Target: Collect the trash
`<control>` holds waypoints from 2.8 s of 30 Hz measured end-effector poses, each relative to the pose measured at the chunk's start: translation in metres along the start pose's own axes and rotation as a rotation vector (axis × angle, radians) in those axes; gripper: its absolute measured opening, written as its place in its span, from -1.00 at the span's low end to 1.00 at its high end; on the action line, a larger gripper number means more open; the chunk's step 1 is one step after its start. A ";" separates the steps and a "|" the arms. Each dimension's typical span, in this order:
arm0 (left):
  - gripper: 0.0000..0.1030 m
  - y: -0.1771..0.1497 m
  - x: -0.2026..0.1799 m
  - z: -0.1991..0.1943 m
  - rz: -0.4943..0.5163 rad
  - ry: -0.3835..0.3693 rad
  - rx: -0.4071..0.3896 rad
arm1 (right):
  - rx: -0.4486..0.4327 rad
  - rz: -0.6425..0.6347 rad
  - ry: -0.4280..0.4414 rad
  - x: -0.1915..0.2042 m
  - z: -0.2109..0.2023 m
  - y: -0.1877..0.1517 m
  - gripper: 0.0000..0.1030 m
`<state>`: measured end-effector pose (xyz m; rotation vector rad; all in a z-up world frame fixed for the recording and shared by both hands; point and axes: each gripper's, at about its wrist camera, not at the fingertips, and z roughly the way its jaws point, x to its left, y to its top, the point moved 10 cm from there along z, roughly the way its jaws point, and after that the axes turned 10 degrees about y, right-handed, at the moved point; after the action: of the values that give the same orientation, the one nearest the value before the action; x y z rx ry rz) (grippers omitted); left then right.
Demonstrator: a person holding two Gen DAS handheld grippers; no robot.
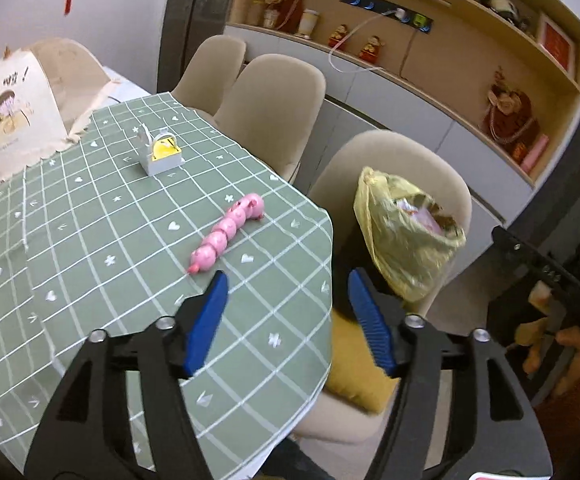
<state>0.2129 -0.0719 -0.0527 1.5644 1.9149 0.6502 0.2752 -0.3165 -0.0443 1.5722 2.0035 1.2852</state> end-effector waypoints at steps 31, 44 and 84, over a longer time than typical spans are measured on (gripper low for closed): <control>0.58 -0.052 0.015 -0.121 0.122 0.155 -0.237 | -0.082 -0.093 0.006 0.149 -0.093 -0.097 -0.08; 0.58 -0.053 0.007 -0.115 0.137 0.141 -0.218 | -0.077 -0.092 0.000 0.144 -0.092 -0.096 -0.08; 0.58 -0.058 -0.002 -0.108 0.162 0.101 -0.198 | -0.089 -0.076 -0.031 0.127 -0.098 -0.097 -0.08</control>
<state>0.0972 -0.0860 -0.0149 1.5961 1.7460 0.9739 0.1005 -0.2502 -0.0286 1.4534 1.9397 1.2943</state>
